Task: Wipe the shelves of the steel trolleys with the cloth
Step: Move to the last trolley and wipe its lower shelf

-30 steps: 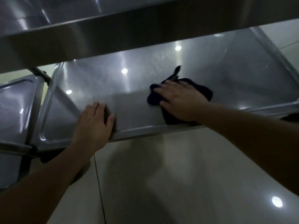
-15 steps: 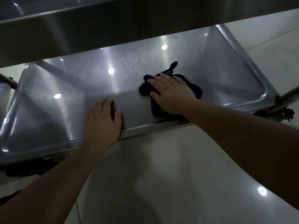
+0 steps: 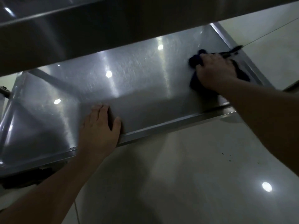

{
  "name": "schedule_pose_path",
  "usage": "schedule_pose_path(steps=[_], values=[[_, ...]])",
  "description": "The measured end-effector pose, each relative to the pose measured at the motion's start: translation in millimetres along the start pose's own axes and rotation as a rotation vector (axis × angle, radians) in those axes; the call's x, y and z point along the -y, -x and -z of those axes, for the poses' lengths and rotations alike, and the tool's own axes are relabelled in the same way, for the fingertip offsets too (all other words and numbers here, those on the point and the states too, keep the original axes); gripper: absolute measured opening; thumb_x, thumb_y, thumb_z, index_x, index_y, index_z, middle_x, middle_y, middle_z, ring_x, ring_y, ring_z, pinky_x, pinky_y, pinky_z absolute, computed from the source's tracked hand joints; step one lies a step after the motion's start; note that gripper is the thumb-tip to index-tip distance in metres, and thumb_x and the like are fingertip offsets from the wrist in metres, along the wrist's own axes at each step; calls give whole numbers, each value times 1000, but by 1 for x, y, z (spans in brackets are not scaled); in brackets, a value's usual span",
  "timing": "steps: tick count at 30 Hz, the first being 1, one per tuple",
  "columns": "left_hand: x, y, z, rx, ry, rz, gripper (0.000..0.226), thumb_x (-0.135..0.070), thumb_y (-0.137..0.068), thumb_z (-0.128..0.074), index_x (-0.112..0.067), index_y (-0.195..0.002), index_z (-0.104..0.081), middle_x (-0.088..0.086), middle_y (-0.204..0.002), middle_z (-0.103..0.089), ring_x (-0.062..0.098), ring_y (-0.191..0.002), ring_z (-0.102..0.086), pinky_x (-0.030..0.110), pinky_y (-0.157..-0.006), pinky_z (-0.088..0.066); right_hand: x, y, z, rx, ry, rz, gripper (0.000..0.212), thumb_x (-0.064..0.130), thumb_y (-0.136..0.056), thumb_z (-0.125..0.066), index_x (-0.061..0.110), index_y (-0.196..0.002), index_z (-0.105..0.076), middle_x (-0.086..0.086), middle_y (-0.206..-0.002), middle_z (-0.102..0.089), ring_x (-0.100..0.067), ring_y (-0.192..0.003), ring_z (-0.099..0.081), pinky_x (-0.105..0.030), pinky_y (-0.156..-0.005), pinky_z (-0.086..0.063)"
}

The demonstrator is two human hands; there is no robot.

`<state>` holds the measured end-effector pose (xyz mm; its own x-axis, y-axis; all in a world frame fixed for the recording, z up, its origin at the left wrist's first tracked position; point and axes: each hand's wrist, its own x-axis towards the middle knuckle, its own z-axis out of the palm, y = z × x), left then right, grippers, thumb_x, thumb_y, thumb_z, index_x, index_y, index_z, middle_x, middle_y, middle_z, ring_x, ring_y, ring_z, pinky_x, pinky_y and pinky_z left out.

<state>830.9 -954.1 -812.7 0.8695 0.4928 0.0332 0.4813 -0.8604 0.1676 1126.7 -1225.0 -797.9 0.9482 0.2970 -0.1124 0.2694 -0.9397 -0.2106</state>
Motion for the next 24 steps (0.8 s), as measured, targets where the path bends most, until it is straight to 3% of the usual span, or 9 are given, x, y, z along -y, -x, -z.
schedule_pose_path(steps=[3, 6, 8, 13, 19, 24], values=[[1, -1, -2, -12, -4, 1, 72, -56, -99, -33, -10, -154, -44, 14, -161, -42, 32, -151, -34, 48, -125, -26, 85, 15, -17, 47, 22, 414, 55, 44, -101, -42, 25, -152, -44, -5, -158, -44, -26, -145, -38, -48, -118, -29], [0, 1, -1, -24, -5, -17, 70, -54, -100, -35, -8, -152, -47, 15, -159, -45, 33, -149, -38, 48, -124, -27, 153, 38, -40, 189, 60, 773, 58, 50, -105, -32, 33, -161, -29, 8, -170, -25, -16, -156, -18, -45, -124, -12], [0, 0, 0, -22, 3, -16, 68, -51, -100, -38, -7, -151, -48, 16, -158, -46, 33, -148, -39, 47, -122, -28, 166, 37, -45, 226, 42, 827, 59, 52, -107, -28, 35, -163, -23, 11, -171, -18, -13, -158, -11, -43, -126, -6], [-3, 1, 0, -34, 3, 6, 67, -50, -100, -37, -7, -150, -49, 16, -157, -47, 35, -147, -40, 49, -121, -31, 134, -8, -24, 174, -1, 581, 60, 53, -105, -33, 32, -161, -28, 3, -170, -25, -20, -157, -20, -49, -126, -15], [-3, 0, -2, -48, 17, 13, 66, -48, -100, -37, -9, -152, -48, 14, -160, -45, 33, -149, -37, 48, -124, -28, 9, -66, 11, 54, -45, 101, 59, 54, -100, -39, 23, -151, -42, -19, -154, -46, -40, -140, -44, -54, -116, -34], [-5, 0, -2, -45, -1, 11, 58, -42, -105, -41, -7, -152, -47, 16, -157, -46, 36, -147, -38, 50, -123, -29, -59, -36, 10, 17, -24, 0, 69, 59, -99, -29, 20, -156, -31, -17, -158, -40, -37, -146, -35, -59, -122, -24]])
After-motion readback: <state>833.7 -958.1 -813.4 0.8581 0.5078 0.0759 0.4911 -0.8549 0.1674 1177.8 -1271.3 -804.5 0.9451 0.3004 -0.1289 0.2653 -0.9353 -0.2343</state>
